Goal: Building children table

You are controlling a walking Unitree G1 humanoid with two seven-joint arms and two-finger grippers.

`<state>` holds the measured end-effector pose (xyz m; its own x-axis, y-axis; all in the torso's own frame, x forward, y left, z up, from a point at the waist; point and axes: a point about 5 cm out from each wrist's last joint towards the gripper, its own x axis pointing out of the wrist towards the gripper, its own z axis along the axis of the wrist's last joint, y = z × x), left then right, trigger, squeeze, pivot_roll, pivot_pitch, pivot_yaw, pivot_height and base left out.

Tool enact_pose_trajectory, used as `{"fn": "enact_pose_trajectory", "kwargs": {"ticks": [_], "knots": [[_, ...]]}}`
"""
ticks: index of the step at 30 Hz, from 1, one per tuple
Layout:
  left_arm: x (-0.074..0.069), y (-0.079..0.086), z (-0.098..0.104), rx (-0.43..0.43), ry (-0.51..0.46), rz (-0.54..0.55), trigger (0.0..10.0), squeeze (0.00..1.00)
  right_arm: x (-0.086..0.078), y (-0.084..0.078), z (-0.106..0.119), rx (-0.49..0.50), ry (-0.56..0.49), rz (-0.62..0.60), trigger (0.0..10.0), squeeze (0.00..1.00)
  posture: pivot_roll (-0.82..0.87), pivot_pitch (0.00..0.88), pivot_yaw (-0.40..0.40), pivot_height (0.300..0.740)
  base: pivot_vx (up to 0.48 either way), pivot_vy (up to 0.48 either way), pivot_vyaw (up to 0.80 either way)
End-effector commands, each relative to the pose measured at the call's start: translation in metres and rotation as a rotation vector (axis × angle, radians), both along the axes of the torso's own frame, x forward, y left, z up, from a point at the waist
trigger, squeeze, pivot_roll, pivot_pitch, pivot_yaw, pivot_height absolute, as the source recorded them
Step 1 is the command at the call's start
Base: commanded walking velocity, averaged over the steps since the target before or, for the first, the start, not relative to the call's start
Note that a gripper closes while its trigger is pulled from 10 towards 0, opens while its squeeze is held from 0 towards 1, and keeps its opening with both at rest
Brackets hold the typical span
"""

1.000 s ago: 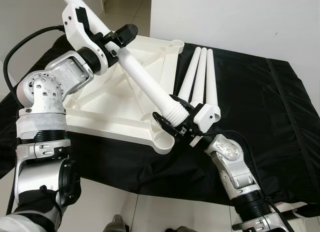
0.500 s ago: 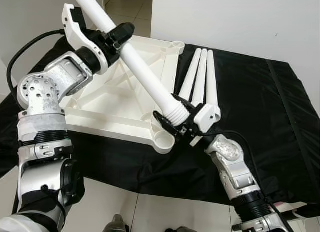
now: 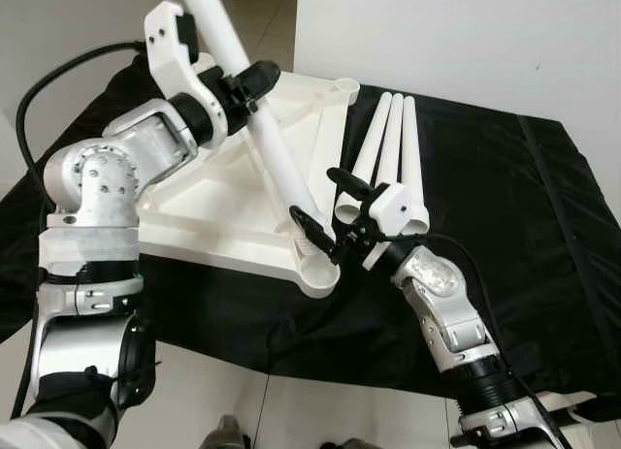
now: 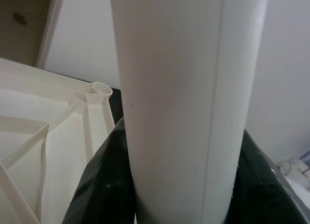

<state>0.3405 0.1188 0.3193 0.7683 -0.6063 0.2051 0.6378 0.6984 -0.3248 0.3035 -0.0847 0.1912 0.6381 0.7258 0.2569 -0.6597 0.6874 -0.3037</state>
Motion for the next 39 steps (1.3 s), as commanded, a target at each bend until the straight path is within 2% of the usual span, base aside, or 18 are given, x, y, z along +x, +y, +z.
{"fn": "enact_pose_trajectory", "kwargs": {"ticks": [1,2,6,9,14,24,33,34,35,39], "knots": [[-0.006,-0.009,0.004,0.042,-0.070,-0.028,10.0,0.00,0.004,0.000,-0.001,-0.018,0.043,-0.025,10.0,0.78,0.15,0.036,-0.049,0.740,0.000,0.000,0.00],[-0.010,-0.019,0.006,0.090,-0.117,-0.010,10.0,0.00,0.007,0.003,0.000,-0.039,0.068,-0.030,10.0,0.00,0.16,0.036,-0.054,0.740,0.000,0.000,0.00],[-0.020,-0.046,0.016,0.186,-0.249,0.027,10.0,0.00,0.016,0.007,0.006,-0.091,0.134,-0.017,10.0,0.00,0.16,0.035,-0.065,0.740,0.000,0.000,0.00],[-0.023,-0.053,0.017,0.209,-0.285,0.041,10.0,0.00,0.018,0.007,0.010,-0.106,0.152,-0.008,10.0,0.00,0.16,0.035,-0.071,0.740,0.000,0.000,0.00],[-0.029,-0.070,0.016,0.231,-0.328,0.058,10.0,0.00,0.027,0.006,0.019,-0.199,0.145,-0.001,10.0,0.00,0.16,0.033,-0.082,0.740,0.000,0.000,0.00],[-0.035,-0.080,0.019,0.251,-0.389,0.077,10.0,0.00,0.041,0.008,0.022,-0.275,0.171,-0.047,10.0,0.00,0.17,0.029,-0.093,0.740,0.000,0.000,0.00],[-0.037,-0.085,0.022,0.236,-0.403,0.074,10.0,0.00,0.046,0.010,0.022,-0.283,0.174,-0.054,10.0,0.00,0.18,0.024,-0.096,0.740,0.000,0.000,0.00],[-0.038,-0.087,0.021,0.239,-0.404,0.070,10.0,0.00,0.047,0.011,0.023,-0.282,0.172,-0.053,4.0,0.00,0.18,0.021,-0.096,0.740,0.000,0.000,0.00],[-0.039,-0.089,0.019,0.243,-0.405,0.065,10.0,0.00,0.047,0.012,0.023,-0.276,0.171,-0.048,0.0,0.00,0.18,0.020,-0.096,0.740,0.000,0.000,0.00],[-0.041,-0.093,0.018,0.248,-0.409,0.058,10.0,0.00,0.049,0.014,0.026,-0.252,0.177,-0.052,0.0,0.00,0.19,0.016,-0.096,0.740,0.000,0.000,0.00]]}}
